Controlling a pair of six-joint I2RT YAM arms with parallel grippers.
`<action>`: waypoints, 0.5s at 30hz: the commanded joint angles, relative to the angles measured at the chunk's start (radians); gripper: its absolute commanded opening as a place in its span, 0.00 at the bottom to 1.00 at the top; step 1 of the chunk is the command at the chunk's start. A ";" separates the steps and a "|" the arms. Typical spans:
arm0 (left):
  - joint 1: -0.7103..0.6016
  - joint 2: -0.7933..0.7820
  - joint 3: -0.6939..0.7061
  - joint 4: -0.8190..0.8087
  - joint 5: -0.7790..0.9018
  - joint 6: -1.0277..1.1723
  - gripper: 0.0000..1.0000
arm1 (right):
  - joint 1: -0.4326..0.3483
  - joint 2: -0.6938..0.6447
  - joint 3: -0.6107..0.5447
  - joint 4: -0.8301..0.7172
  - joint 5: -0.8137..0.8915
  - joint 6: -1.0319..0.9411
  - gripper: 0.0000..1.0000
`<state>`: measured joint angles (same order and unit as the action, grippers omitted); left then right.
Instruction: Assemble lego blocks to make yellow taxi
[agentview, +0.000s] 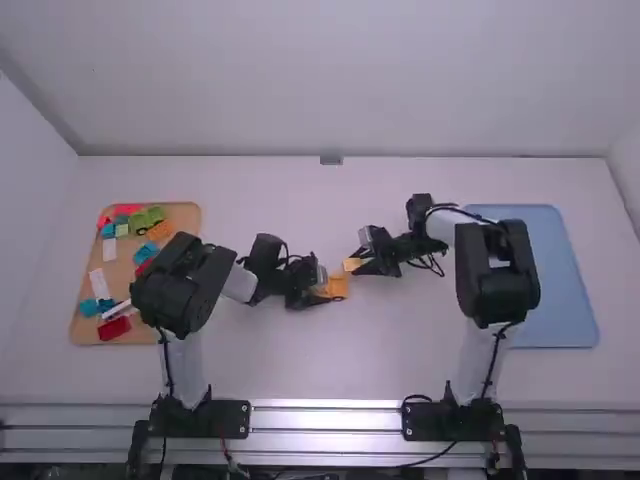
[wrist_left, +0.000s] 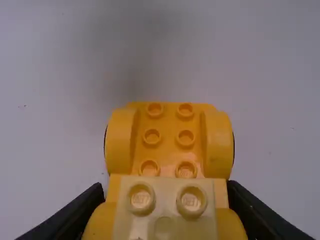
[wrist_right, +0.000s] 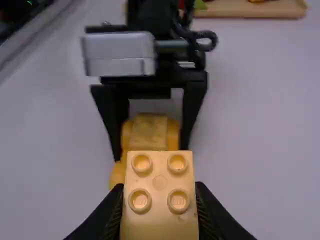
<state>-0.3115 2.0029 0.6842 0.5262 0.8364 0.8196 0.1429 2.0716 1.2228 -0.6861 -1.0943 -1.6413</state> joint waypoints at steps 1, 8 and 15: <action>0.003 0.011 0.035 -0.039 -0.016 0.000 0.44 | 0.013 -0.066 0.008 0.038 0.061 0.192 0.07; 0.003 0.011 0.050 -0.074 -0.019 0.046 0.41 | 0.053 -0.137 -0.043 0.088 0.101 0.247 0.05; 0.005 0.011 0.050 -0.074 -0.015 0.042 0.41 | 0.081 -0.238 -0.214 0.310 0.154 0.398 0.00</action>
<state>-0.3115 2.0026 0.7284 0.4583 0.8139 0.8501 0.2169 1.8709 1.0595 -0.4046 -0.9646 -1.3415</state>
